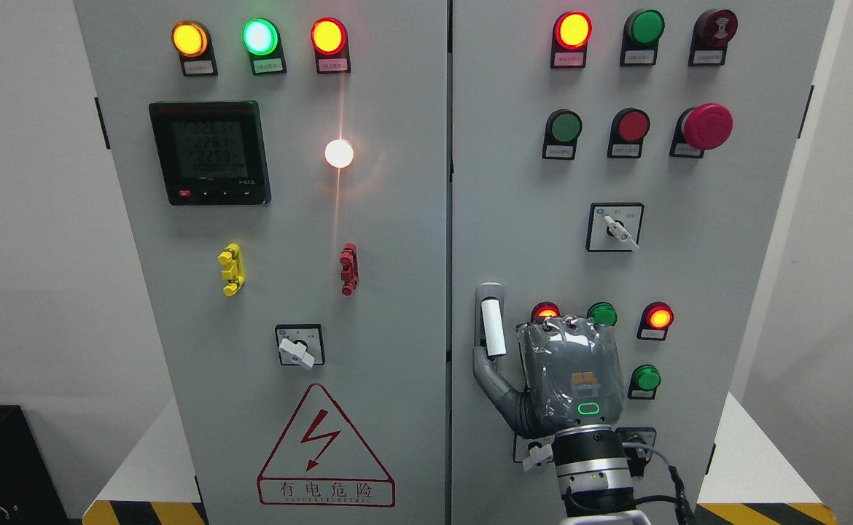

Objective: Release door handle

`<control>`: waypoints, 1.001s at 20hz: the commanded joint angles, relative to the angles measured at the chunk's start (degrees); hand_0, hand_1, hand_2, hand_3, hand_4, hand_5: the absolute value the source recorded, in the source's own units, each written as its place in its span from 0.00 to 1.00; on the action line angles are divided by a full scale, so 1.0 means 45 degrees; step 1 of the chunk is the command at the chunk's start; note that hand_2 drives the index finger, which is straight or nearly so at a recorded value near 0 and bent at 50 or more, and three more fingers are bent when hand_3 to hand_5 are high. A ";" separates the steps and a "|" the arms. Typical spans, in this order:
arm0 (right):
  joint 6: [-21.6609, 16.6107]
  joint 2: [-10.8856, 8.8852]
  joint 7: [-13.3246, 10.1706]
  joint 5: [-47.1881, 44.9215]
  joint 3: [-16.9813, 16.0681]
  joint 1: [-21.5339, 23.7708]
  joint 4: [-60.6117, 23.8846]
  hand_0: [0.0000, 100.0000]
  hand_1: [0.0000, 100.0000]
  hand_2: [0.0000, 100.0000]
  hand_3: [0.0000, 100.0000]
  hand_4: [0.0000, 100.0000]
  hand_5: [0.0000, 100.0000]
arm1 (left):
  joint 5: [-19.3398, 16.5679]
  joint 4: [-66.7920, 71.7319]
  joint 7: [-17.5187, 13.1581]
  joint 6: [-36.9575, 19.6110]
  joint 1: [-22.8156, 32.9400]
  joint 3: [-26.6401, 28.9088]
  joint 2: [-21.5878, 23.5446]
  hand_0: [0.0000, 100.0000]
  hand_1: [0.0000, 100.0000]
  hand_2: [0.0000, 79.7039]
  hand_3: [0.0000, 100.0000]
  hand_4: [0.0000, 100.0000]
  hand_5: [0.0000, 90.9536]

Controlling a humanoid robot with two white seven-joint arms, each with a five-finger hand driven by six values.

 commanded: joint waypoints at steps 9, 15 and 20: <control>0.0018 0.0000 -0.0092 -0.0001 -0.0060 0.0048 -0.0065 0.50 0.25 1.00 1.00 1.00 1.00 | -0.0001 0.0005 -0.0010 -0.0001 0.0000 0.0000 0.0000 0.12 0.56 0.00 0.00 0.00 0.00; 0.0018 0.0000 -0.0092 -0.0021 -0.0060 0.0086 -0.0085 0.50 0.25 1.00 1.00 1.00 1.00 | -0.0001 0.0005 -0.0010 -0.0001 0.0000 0.0000 0.0000 0.12 0.56 0.00 0.00 0.00 0.00; 0.0018 0.0000 -0.0111 -0.0021 -0.0157 0.0087 -0.0085 0.50 0.25 1.00 1.00 1.00 1.00 | -0.0001 0.0005 -0.0010 -0.0001 0.0000 0.0000 0.0000 0.12 0.56 0.00 0.00 0.00 0.00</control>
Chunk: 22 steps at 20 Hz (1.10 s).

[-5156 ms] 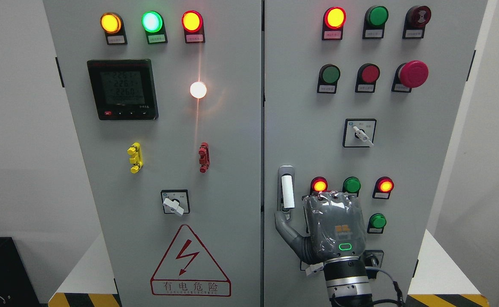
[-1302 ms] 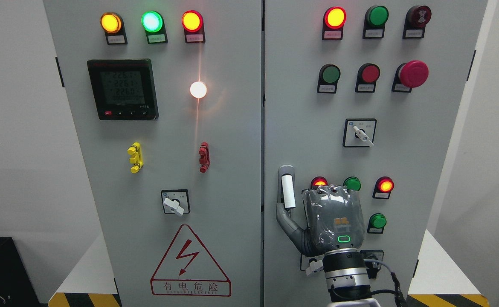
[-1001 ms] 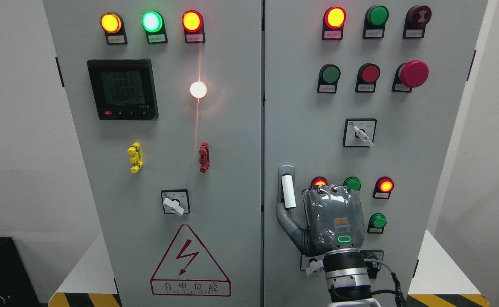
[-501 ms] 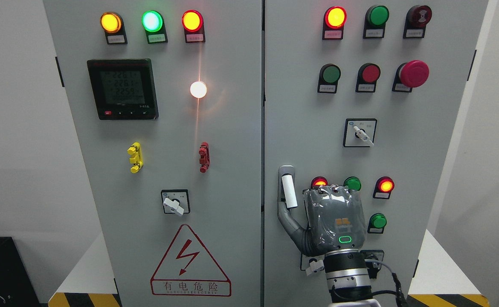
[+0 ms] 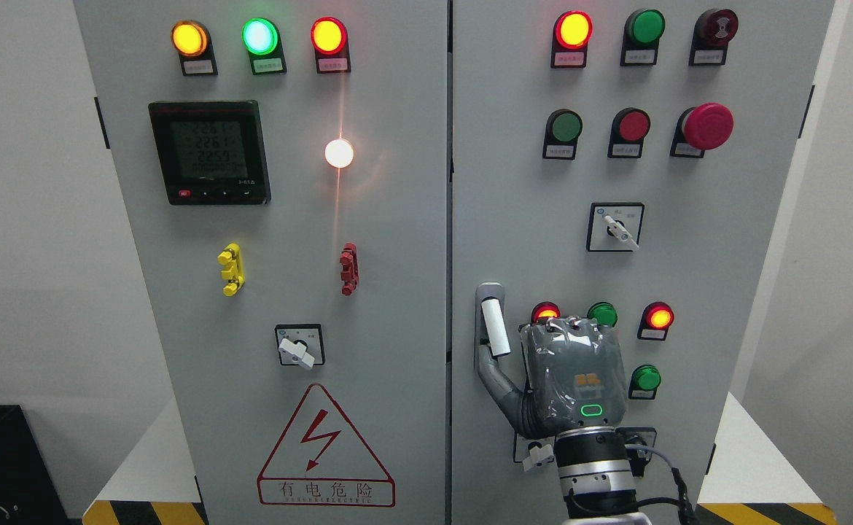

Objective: Release door handle

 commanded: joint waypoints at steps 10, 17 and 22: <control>-0.0010 -0.0001 -0.0021 0.0015 -0.0092 0.0011 -0.0038 0.51 0.25 1.00 1.00 1.00 1.00 | -0.0001 0.0006 -0.0010 0.0001 0.0000 0.0000 0.0000 0.12 0.56 0.00 0.00 0.00 0.00; -0.0010 -0.0001 -0.0021 0.0015 -0.0150 -0.0008 -0.0058 0.50 0.26 1.00 1.00 1.00 1.00 | -0.0001 0.0006 -0.0010 0.0001 0.0000 0.0000 0.0000 0.12 0.56 0.00 0.00 0.00 0.00; -0.0010 -0.0001 -0.0021 0.0015 -0.0150 -0.0008 -0.0077 0.50 0.27 1.00 1.00 1.00 1.00 | -0.0001 -0.0013 -0.0010 0.0002 0.0000 0.0000 0.0000 0.12 0.56 0.00 0.00 0.00 0.00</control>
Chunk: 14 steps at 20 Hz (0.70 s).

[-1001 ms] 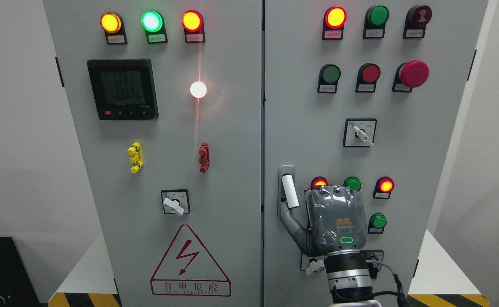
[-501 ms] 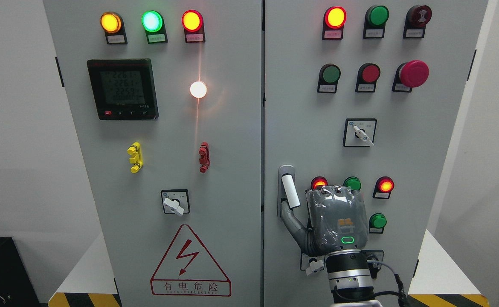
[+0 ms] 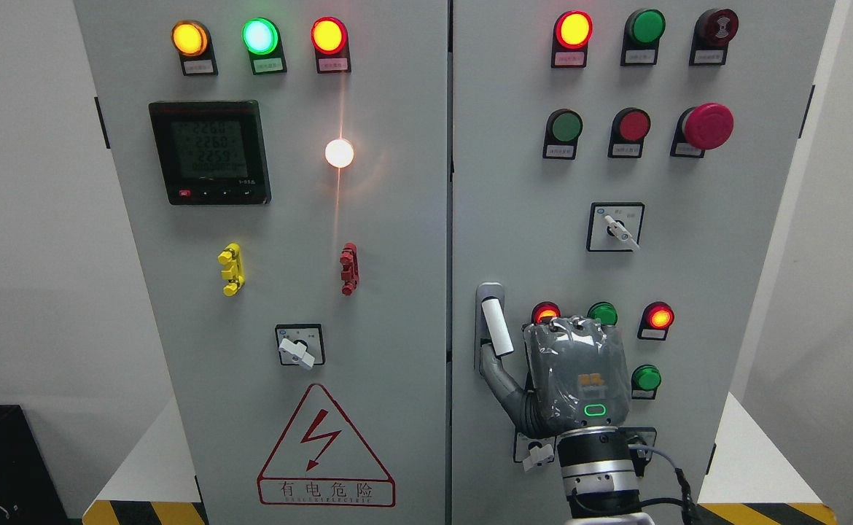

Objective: Release door handle

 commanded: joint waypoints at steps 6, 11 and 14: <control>0.0003 0.0000 -0.0009 0.0000 -0.0046 -0.0009 -0.0049 0.50 0.29 1.00 1.00 1.00 1.00 | -0.0001 0.0009 -0.0010 0.0001 0.0000 0.0000 0.0000 0.12 0.56 0.00 0.00 0.00 0.00; 0.0003 0.0019 -0.0028 0.0000 -0.0046 -0.0029 -0.0049 0.49 0.31 1.00 1.00 1.00 1.00 | -0.0001 0.0009 -0.0010 0.0001 0.0000 0.0000 0.0000 0.12 0.56 0.00 0.00 0.00 0.00; 0.0003 0.0019 -0.0029 0.0020 -0.0046 -0.0010 -0.0049 0.50 0.32 1.00 1.00 1.00 1.00 | -0.0001 0.0009 -0.0010 0.0001 0.0000 0.0000 0.0000 0.12 0.56 0.00 0.00 0.00 0.00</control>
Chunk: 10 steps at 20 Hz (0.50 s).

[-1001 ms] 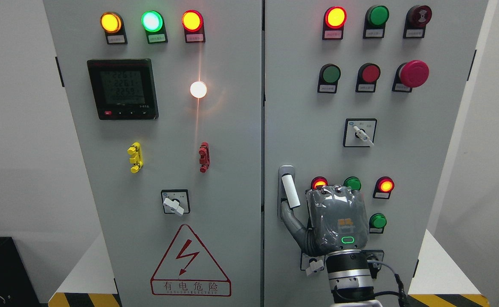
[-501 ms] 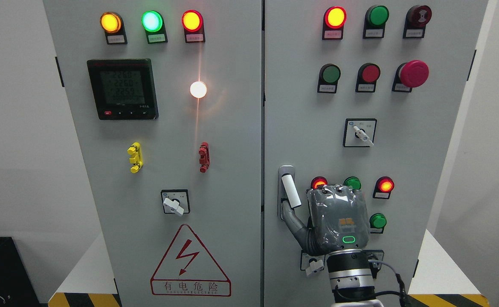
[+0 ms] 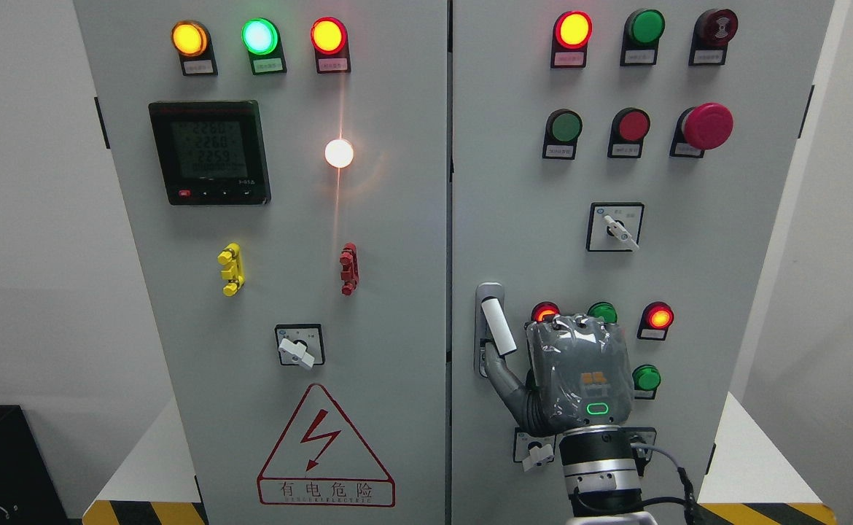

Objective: Release door handle
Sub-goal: 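Rotate the silver latch handle sideways with the right hand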

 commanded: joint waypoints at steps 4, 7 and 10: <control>0.0003 0.0007 -0.0003 0.0019 -0.0107 0.0010 -0.0131 0.50 0.32 1.00 1.00 1.00 1.00 | 0.0000 0.0007 -0.0010 0.0002 0.0000 0.0000 0.0000 0.12 0.56 0.00 0.00 0.00 0.00; 0.0003 0.0007 -0.0003 0.0019 -0.0126 0.0010 -0.0150 0.50 0.33 1.00 1.00 1.00 1.00 | 0.0000 0.0007 -0.0010 0.0002 0.0000 0.0000 0.0000 0.12 0.56 0.00 0.00 0.00 0.00; 0.0003 0.0007 -0.0003 0.0019 -0.0166 0.0010 -0.0150 0.50 0.33 1.00 1.00 1.00 1.00 | 0.0000 0.0007 -0.0010 0.0002 0.0000 0.0000 0.0000 0.12 0.56 0.00 0.00 0.00 0.00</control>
